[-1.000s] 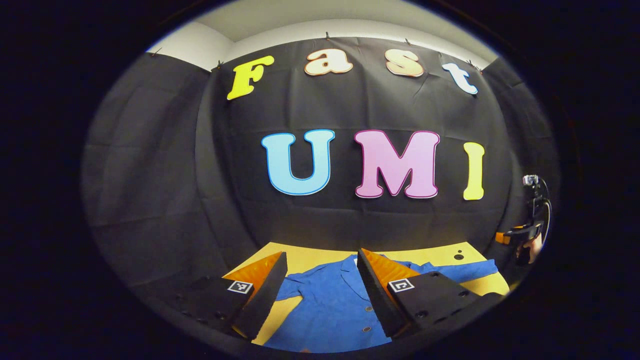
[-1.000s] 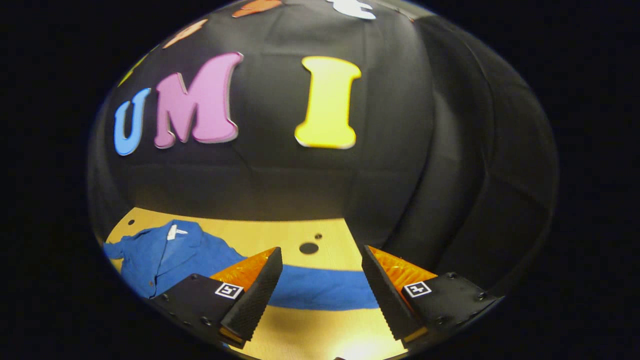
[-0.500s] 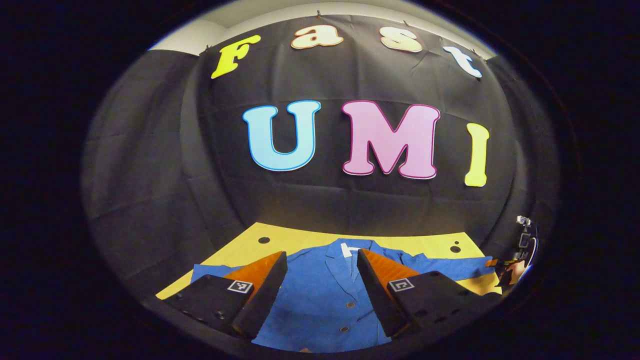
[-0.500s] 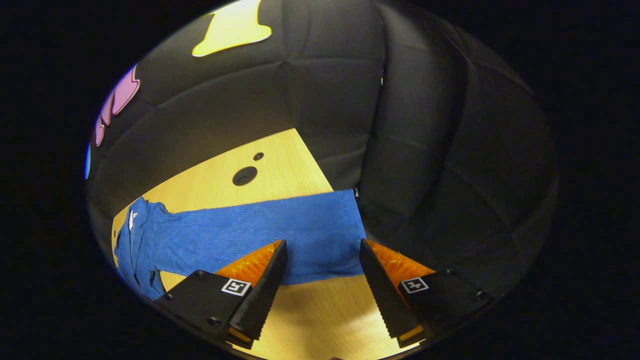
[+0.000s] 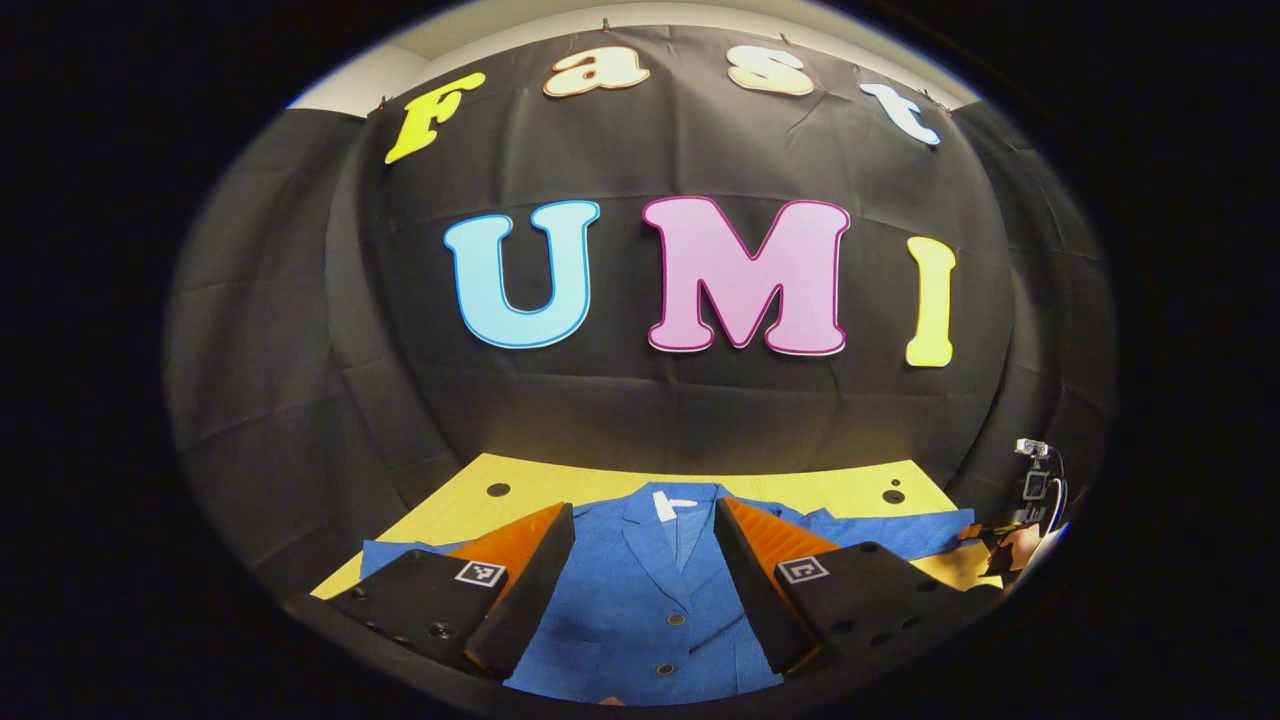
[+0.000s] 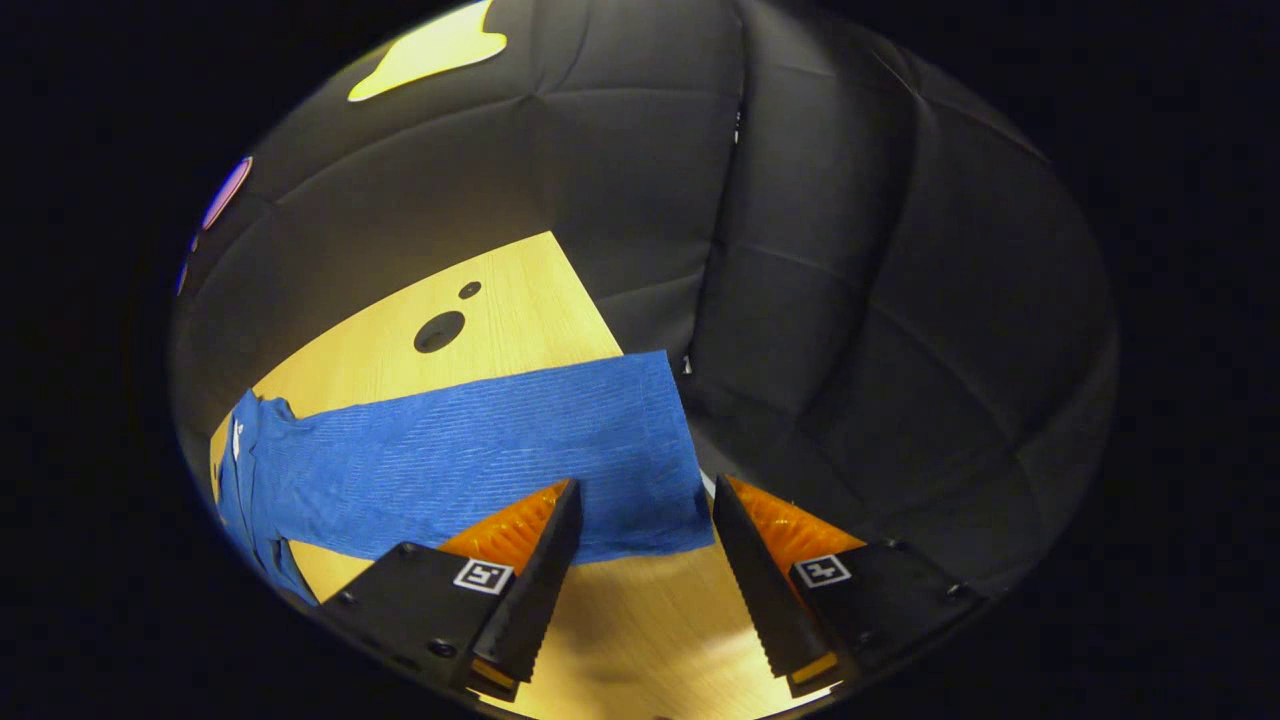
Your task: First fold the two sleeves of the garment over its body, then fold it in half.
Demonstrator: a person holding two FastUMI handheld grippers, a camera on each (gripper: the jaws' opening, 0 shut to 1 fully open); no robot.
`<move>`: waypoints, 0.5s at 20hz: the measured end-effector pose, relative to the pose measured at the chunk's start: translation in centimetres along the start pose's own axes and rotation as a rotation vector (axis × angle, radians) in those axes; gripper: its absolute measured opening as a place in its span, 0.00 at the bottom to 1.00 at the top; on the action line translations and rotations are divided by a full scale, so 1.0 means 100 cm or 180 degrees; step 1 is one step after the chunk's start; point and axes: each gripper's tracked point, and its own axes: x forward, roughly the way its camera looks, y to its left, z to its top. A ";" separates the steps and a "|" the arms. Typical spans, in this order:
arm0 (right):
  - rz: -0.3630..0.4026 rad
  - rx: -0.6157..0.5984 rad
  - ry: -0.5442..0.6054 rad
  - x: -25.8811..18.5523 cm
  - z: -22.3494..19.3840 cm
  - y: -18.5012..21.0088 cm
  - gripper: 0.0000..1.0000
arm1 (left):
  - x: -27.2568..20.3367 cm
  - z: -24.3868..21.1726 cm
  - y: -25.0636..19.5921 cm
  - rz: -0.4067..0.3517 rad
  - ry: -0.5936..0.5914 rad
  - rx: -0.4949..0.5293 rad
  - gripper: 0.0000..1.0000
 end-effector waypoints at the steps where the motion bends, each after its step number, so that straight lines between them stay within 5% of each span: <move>1: -0.0014 -0.0089 0.0036 -0.003 -0.004 -0.001 0.76 | 0.000 -0.003 0.001 0.0007 0.0011 -0.0028 0.81; 2: 0.0049 -0.0094 0.0034 0.000 -0.003 0.002 0.79 | -0.001 -0.004 0.001 0.0002 0.0031 -0.0059 0.81; 6: 0.0166 -0.0059 0.0025 0.003 0.001 0.020 0.18 | -0.003 -0.008 0.006 0.0008 0.0028 -0.0032 0.81; 7: 0.0174 0.0009 0.0073 0.004 0.003 0.023 0.25 | -0.004 -0.008 0.008 0.0009 0.0017 -0.0021 0.81; 8: 0.0119 0.0005 0.0055 0.002 0.000 0.025 0.04 | -0.005 -0.008 0.009 0.0011 0.0009 -0.0020 0.81; 10: 0.0175 -0.0132 0.0052 -0.005 -0.002 0.034 0.03 | -0.009 -0.006 0.014 0.0023 -0.0010 -0.0010 0.81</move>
